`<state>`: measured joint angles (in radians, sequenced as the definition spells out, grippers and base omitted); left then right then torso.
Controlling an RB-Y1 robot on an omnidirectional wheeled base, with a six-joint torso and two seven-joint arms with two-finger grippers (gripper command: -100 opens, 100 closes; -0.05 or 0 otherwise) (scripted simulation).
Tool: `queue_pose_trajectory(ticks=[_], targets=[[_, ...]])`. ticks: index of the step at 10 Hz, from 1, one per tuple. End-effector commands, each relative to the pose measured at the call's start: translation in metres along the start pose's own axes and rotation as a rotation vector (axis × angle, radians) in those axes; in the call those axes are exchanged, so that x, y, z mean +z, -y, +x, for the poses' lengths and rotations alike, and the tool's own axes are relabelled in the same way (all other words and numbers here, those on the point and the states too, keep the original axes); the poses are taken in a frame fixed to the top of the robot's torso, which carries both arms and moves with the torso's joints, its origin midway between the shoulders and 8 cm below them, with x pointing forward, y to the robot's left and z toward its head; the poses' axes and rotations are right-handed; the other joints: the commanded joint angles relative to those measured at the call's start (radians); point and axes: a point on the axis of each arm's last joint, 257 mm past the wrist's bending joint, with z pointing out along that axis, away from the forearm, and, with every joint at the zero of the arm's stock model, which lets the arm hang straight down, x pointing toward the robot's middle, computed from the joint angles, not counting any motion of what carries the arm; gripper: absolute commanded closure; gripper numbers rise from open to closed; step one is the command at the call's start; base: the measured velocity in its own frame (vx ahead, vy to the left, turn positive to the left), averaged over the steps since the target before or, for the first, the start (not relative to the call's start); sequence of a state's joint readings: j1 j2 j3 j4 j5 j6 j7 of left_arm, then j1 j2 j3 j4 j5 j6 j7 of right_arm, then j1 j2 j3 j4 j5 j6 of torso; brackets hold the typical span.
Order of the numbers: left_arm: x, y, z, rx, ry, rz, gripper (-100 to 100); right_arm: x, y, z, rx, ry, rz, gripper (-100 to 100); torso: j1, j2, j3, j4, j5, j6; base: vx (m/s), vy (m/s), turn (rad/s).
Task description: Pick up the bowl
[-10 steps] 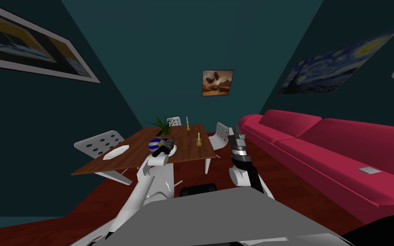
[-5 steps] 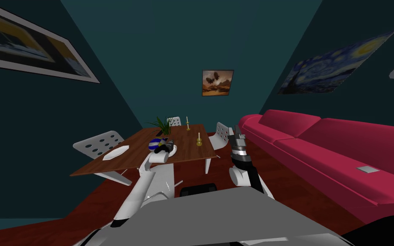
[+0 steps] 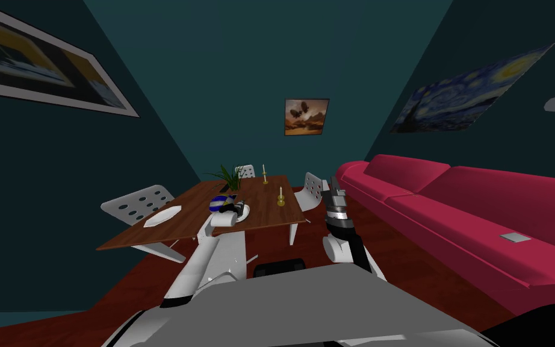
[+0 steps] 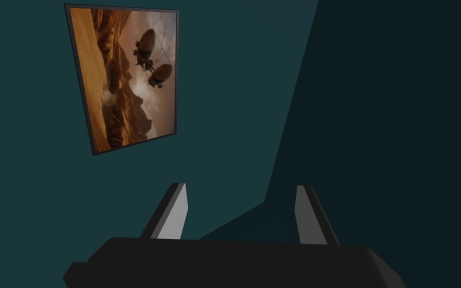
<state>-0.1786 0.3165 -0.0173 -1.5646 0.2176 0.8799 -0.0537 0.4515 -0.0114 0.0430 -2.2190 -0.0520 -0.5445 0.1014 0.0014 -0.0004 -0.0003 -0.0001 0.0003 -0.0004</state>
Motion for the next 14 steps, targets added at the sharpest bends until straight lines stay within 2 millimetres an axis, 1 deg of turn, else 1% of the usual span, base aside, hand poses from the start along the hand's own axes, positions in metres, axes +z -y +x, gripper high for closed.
queue_pose_trajectory(ticks=[1, 2, 3, 4, 5, 7, 8, 14], targets=[[0.004, -0.007, 0.000, 0.002, -0.002, -0.040, -100, 0.000, 0.000, 0.000, 0.000, 0.000, 0.000, 0, 0.000, 0.000, 0.000, 0.000, 0.000, 0.000, 0.005, 0.016, -0.007], [0.008, -0.018, -0.002, 0.004, -0.003, -0.090, -100, 0.000, 0.000, 0.000, 0.000, 0.000, 0.000, 0, 0.000, 0.000, 0.000, 0.000, 0.000, 0.000, 0.006, 0.020, -0.016], [0.007, -0.020, -0.002, 0.004, -0.004, -0.097, -100, 0.000, 0.000, 0.000, 0.000, 0.000, 0.000, 0, 0.000, 0.000, 0.000, 0.000, 0.000, 0.000, 0.004, 0.019, -0.010], [0.011, -0.030, -0.004, 0.005, -0.005, -0.145, -100, 0.000, 0.000, 0.000, 0.000, 0.000, 0.000, 0, 0.000, 0.000, 0.000, 0.000, 0.000, 0.000, 0.005, 0.025, -0.015], [0.010, -0.032, -0.004, 0.005, -0.006, -0.152, -100, 0.000, 0.000, 0.000, 0.000, 0.000, 0.000, 0, 0.000, 0.000, 0.000, 0.000, 0.000, 0.000, 0.003, 0.022, -0.010], [0.014, -0.053, -0.008, 0.007, -0.009, -0.243, -100, 0.000, 0.000, 0.000, 0.000, 0.000, 0.000, 0, 0.000, 0.000, 0.000, 0.000, 0.000, 0.000, 0.008, 0.027, -0.023], [0.014, -0.055, -0.008, 0.007, -0.010, -0.253, -100, 0.000, 0.000, 0.000, 0.000, 0.000, 0.000, 0, 0.001, 0.000, 0.000, 0.000, 0.000, 0.000, 0.008, 0.031, -0.010], [0.010, -0.113, -0.021, 0.004, -0.012, -0.478, -100, 0.000, 0.000, 0.000, 0.000, 0.000, 0.000, 0, 0.001, -0.002, -0.001, 0.000, 0.000, 0.000, 0.020, 0.036, -0.029]])
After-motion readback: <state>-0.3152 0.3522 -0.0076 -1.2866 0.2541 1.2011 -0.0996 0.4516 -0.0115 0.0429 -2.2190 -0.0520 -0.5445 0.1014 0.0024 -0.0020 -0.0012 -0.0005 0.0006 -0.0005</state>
